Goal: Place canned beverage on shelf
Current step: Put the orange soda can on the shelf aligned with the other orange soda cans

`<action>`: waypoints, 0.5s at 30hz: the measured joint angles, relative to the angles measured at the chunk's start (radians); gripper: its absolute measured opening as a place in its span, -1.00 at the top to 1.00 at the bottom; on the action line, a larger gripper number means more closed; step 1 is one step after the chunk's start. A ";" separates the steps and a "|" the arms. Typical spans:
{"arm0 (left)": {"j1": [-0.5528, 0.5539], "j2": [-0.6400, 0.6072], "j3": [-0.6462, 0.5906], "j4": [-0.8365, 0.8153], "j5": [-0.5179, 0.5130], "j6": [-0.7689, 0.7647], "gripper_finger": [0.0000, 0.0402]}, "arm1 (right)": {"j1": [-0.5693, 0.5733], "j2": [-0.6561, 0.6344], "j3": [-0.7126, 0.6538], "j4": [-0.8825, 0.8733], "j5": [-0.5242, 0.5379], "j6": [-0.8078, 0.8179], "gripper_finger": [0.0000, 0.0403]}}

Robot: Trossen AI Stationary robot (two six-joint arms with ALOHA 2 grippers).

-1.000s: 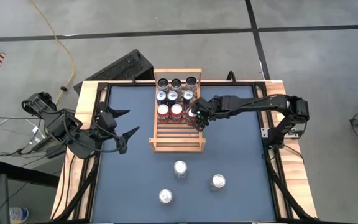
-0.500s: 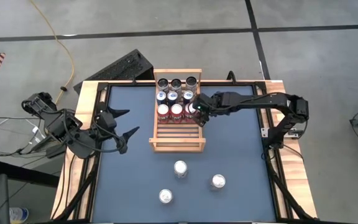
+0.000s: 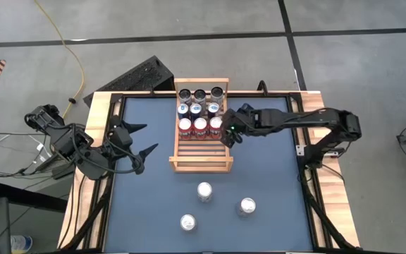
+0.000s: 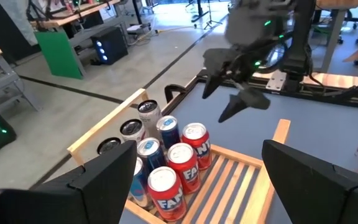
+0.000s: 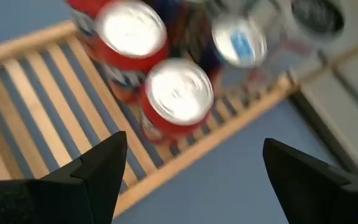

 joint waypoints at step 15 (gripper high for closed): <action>0.000 0.000 0.000 -0.005 -0.030 0.012 -0.66 | 0.008 0.108 0.000 0.194 -0.022 -0.341 -0.71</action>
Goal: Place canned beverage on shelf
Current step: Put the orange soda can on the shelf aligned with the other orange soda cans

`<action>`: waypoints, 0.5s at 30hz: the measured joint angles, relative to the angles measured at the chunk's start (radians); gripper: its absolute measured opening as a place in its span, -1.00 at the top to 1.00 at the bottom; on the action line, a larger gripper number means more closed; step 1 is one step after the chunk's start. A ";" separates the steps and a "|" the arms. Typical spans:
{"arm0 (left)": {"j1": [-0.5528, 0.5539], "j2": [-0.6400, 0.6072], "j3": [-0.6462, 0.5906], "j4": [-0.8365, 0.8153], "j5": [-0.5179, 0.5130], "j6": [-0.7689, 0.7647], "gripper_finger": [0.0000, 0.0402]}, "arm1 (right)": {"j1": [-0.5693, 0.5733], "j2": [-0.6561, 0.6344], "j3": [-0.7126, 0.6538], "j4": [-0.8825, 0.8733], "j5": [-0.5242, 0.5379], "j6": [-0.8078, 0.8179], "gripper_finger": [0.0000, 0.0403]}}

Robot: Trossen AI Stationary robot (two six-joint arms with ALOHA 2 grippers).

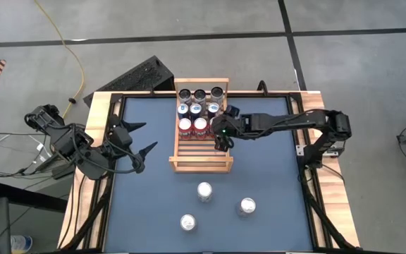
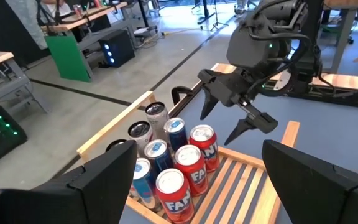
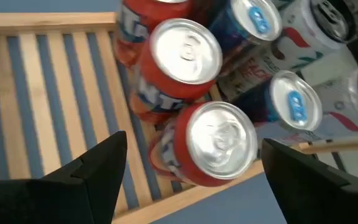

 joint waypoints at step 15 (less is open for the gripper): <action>0.000 0.000 0.000 -0.002 -0.002 -0.002 -0.66 | -0.028 0.000 0.000 -0.028 0.051 0.057 -0.57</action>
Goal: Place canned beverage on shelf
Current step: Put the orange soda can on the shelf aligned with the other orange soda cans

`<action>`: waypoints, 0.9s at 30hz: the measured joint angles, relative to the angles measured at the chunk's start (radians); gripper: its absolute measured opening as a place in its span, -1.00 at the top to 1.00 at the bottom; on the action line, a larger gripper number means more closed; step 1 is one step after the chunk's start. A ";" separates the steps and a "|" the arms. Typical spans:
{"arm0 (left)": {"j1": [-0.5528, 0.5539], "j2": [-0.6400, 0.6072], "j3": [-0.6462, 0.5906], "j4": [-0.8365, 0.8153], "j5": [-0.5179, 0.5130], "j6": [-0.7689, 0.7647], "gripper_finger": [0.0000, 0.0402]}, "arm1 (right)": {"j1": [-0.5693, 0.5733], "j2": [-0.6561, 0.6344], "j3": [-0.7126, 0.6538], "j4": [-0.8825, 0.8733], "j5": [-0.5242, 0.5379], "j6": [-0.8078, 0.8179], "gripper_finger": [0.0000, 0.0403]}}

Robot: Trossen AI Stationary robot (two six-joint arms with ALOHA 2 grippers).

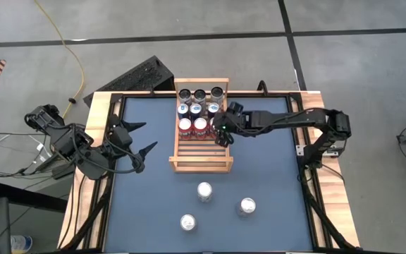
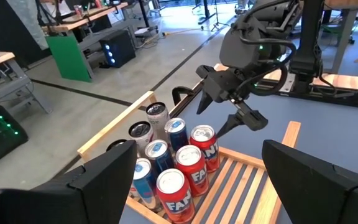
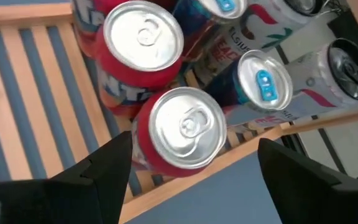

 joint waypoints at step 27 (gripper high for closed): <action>0.000 0.000 0.000 0.000 0.002 -0.001 -0.66 | -0.092 0.000 0.000 0.009 -0.199 0.044 -0.85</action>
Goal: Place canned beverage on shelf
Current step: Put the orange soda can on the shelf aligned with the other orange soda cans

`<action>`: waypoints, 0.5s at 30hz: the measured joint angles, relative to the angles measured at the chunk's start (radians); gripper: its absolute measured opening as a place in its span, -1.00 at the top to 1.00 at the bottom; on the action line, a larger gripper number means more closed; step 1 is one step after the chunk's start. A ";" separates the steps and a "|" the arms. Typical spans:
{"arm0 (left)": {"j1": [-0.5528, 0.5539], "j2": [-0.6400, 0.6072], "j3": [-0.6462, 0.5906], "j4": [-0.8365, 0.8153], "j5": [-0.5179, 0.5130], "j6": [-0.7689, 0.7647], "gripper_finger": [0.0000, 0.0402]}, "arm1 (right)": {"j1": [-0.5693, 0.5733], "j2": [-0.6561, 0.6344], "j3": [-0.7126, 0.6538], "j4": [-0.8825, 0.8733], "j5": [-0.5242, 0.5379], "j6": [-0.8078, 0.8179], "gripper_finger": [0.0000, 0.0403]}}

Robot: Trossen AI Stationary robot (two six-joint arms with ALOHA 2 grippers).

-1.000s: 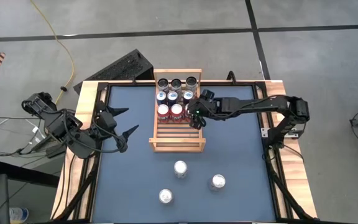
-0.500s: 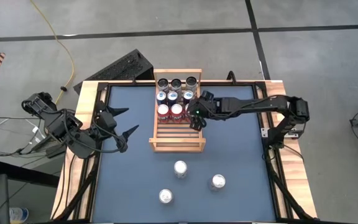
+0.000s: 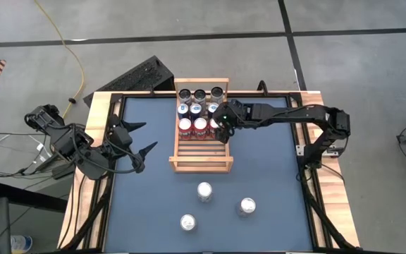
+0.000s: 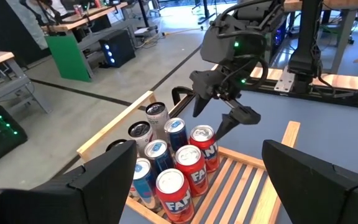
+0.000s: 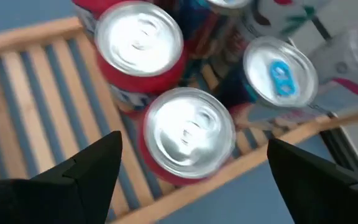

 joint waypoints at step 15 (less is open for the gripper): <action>0.000 0.000 0.000 0.000 0.001 -0.008 -0.66 | -0.003 0.043 0.000 0.053 -0.014 0.008 -0.86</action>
